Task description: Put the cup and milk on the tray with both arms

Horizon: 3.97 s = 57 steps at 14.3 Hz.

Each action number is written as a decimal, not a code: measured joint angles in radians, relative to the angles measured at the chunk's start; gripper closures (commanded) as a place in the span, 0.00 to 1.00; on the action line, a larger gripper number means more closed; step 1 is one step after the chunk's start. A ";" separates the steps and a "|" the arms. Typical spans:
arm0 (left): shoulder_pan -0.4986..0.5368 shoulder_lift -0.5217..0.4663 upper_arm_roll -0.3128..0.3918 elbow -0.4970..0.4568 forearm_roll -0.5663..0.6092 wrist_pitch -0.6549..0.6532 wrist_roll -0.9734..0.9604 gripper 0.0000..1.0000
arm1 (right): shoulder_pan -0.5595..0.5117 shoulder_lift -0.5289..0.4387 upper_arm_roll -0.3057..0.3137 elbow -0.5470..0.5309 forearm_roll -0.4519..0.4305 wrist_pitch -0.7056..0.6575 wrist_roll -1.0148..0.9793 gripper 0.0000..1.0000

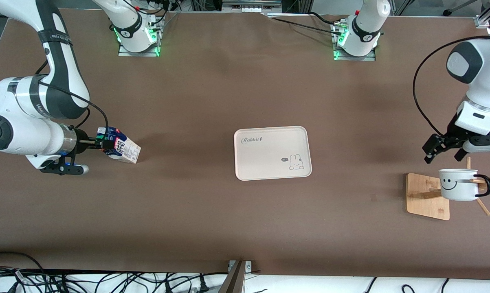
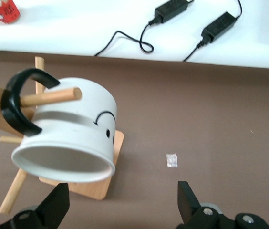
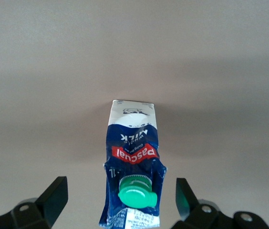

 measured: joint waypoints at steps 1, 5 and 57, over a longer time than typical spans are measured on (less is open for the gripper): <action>0.000 0.016 0.003 0.000 0.000 0.033 0.001 0.00 | 0.000 0.000 0.000 -0.011 0.000 0.008 0.000 0.00; -0.002 0.054 0.003 -0.007 0.000 0.139 0.002 0.00 | 0.000 0.000 0.000 -0.037 0.000 0.022 0.000 0.00; -0.050 0.101 0.059 -0.042 0.003 0.298 0.062 1.00 | 0.004 -0.203 0.076 -0.149 0.032 0.074 0.026 0.65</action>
